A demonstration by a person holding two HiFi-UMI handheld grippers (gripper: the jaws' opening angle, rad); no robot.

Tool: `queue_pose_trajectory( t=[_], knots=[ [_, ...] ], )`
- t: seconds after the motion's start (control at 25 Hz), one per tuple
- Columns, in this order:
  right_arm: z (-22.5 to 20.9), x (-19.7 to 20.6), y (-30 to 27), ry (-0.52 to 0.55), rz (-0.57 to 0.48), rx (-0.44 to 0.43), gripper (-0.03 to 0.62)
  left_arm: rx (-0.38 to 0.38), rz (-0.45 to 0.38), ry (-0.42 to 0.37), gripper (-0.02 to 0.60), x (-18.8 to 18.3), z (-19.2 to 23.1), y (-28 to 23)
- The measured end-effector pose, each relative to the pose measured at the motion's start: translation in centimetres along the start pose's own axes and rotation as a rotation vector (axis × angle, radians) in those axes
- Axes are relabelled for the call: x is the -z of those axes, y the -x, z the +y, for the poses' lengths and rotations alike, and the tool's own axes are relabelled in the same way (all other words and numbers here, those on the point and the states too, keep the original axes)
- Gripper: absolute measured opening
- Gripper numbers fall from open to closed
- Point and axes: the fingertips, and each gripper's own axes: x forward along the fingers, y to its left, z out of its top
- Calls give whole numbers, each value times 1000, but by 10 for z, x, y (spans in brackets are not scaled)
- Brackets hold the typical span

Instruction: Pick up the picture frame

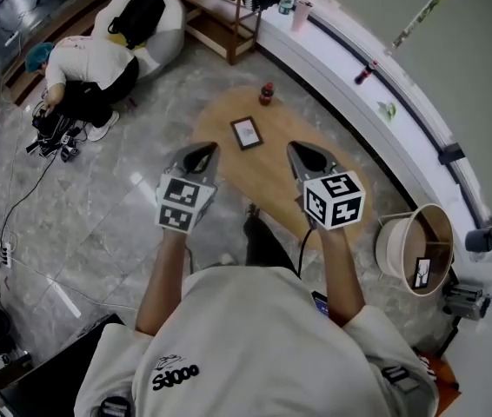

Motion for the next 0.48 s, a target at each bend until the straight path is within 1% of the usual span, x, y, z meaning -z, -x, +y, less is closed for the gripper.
queue_pose_trajectory(
  t=[0.2, 0.36, 0.48],
  knots=[
    [-28, -7, -47, -42, 21, -17, 8, -11, 24, 14, 11, 0, 31, -34],
    [-51, -20, -85, -50, 47, -33, 14, -11, 43, 19, 11, -9, 58, -65],
    [-71, -22, -113, -56, 80, -42, 20, -4, 67, 21, 11, -11, 72, -92]
  ],
)
